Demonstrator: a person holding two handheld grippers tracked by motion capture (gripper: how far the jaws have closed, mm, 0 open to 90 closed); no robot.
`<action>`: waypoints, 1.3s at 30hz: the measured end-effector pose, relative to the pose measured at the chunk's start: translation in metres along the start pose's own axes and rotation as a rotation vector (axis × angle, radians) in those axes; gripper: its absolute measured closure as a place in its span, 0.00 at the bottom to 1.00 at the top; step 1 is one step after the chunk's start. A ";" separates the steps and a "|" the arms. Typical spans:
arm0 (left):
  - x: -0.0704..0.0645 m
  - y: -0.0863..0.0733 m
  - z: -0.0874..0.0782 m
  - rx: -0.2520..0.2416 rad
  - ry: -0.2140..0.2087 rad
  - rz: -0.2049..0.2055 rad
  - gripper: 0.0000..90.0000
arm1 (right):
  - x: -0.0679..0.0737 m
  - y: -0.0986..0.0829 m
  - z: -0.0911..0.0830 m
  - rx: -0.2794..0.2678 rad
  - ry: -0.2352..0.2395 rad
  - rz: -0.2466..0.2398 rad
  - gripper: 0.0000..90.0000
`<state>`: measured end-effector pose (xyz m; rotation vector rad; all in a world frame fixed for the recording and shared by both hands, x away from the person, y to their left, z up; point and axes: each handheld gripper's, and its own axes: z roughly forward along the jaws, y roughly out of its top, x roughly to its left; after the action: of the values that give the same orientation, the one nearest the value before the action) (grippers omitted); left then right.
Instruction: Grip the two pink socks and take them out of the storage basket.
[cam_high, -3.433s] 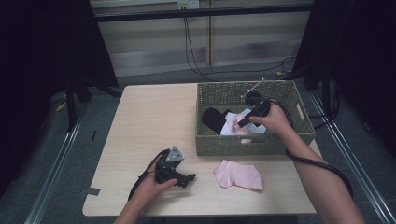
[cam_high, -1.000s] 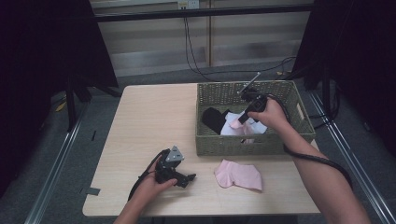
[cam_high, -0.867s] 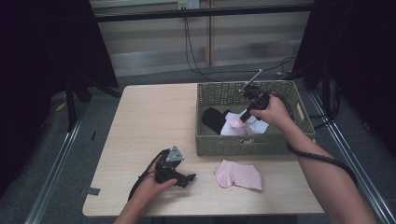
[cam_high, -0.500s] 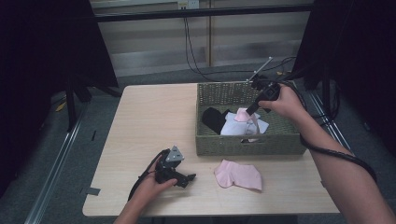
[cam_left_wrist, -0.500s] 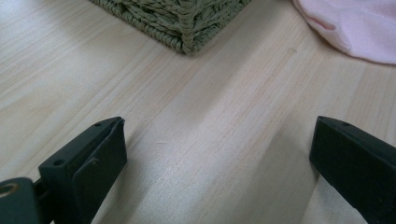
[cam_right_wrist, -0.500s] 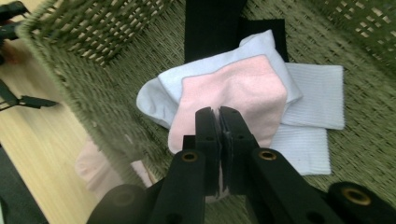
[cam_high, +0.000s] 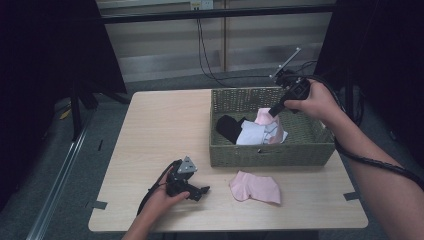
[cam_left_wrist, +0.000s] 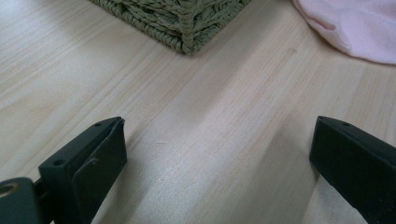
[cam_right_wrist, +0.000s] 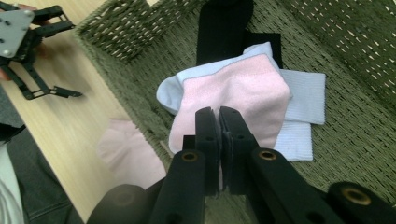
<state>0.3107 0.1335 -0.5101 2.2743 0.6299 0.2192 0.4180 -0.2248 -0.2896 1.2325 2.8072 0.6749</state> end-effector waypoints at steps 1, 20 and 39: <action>0.000 0.000 0.000 -0.001 -0.001 0.000 0.04 | 0.001 0.000 -0.002 -0.003 -0.001 -0.005 0.96; 0.000 0.000 0.000 -0.001 -0.001 0.000 0.04 | 0.024 0.002 -0.043 -0.036 -0.014 -0.071 0.96; 0.000 0.000 0.000 -0.001 -0.001 0.000 0.04 | 0.046 -0.012 -0.066 -0.028 0.007 -0.136 0.96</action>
<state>0.3108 0.1336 -0.5101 2.2737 0.6294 0.2187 0.3664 -0.2254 -0.2268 1.0249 2.8436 0.7091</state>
